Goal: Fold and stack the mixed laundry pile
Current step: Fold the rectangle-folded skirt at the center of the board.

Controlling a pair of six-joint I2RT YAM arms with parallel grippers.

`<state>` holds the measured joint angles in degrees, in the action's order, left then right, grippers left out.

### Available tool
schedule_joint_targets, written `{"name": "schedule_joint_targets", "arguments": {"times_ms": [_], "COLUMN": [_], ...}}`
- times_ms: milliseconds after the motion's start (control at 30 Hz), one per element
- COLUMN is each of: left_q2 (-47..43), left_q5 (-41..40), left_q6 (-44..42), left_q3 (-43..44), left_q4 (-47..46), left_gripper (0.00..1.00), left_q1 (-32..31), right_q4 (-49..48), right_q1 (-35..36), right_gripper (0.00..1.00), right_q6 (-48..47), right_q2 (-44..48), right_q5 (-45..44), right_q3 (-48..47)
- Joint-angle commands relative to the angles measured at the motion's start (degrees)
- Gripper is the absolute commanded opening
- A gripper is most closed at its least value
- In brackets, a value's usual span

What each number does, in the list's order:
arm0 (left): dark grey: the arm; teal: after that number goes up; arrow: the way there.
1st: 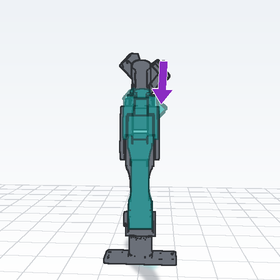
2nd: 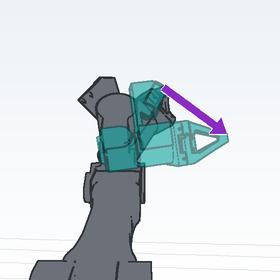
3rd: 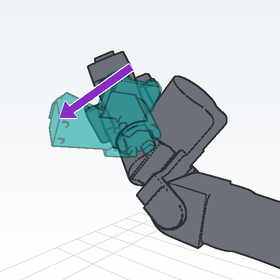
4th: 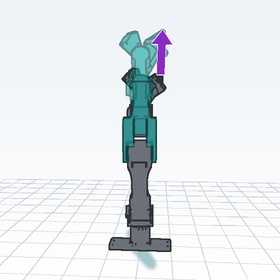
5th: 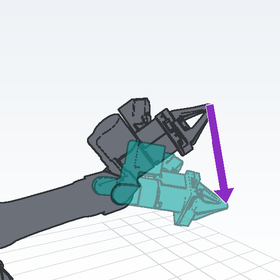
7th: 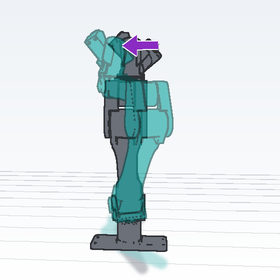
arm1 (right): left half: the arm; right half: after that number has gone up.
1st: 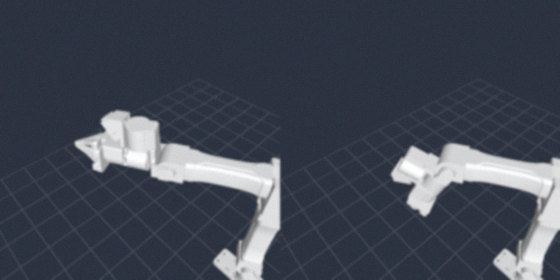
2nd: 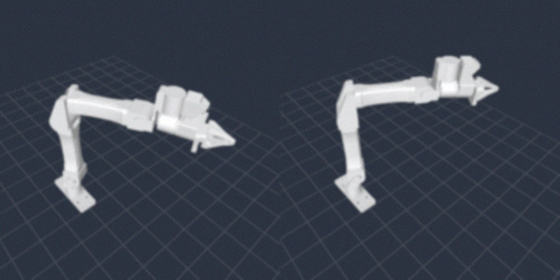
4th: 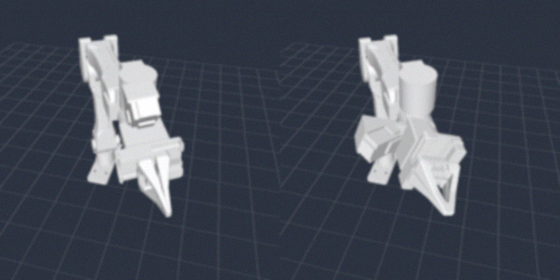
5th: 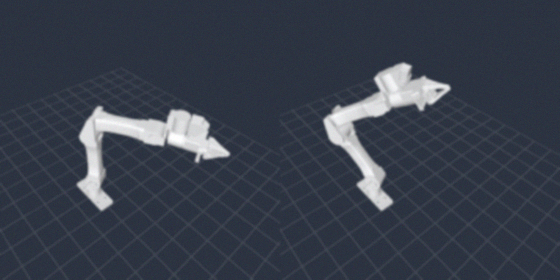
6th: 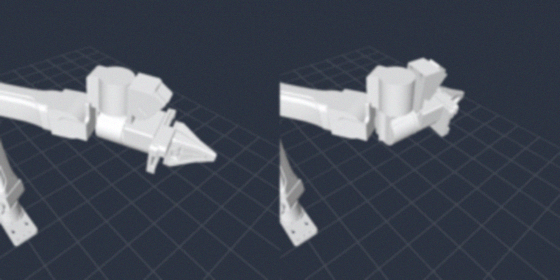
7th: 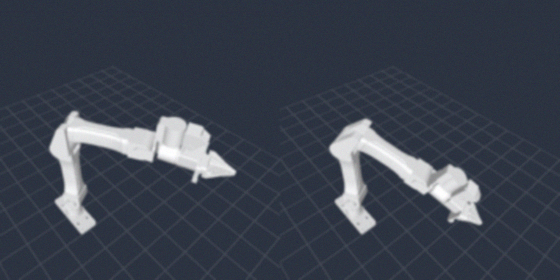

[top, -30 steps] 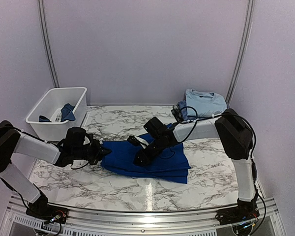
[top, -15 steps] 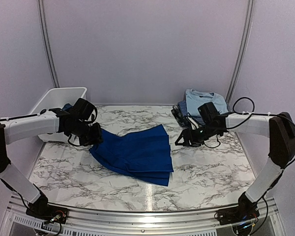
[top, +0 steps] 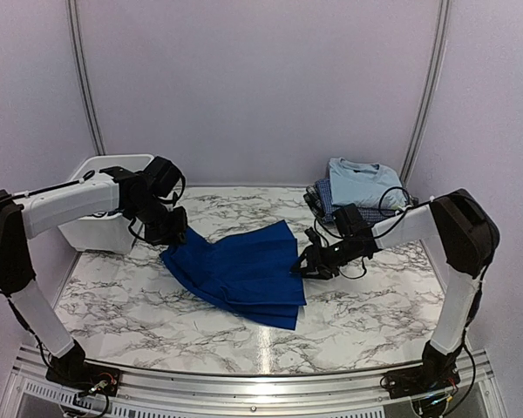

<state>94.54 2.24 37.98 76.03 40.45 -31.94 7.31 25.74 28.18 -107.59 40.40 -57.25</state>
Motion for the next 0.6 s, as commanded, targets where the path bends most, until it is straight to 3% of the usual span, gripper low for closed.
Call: {"name": "schedule_joint_targets", "arguments": {"times_ms": [0, 100, 200, 567], "left_q2": [3.9, 6.2, 9.9, 22.4], "left_q5": [-0.3, 0.0, -0.7, 0.5], "left_q6": [-0.4, -0.9, -0.9, 2.4], "left_q3": [6.5, 10.8, 15.2, 28.3], "left_q4": [6.1, 6.4, 7.3, 7.7], "left_gripper": [0.0, 0.0, 0.0, 0.0], "left_q1": [-1.4, -3.7, -6.7, -16.0], "right_q4": [-3.2, -3.4, -3.7, -5.5], "right_q1": [3.1, 4.9, 7.3, 9.4], "right_gripper": [0.41, 0.19, 0.09, 0.03], "right_q6": [2.8, 3.6, 4.3, 6.5], "right_q2": [-4.6, -6.2, -6.5, -7.4], "right_q5": [1.3, 1.4, 1.2, 0.6], "right_q3": [-3.7, -5.1, -6.4, -6.8]}}
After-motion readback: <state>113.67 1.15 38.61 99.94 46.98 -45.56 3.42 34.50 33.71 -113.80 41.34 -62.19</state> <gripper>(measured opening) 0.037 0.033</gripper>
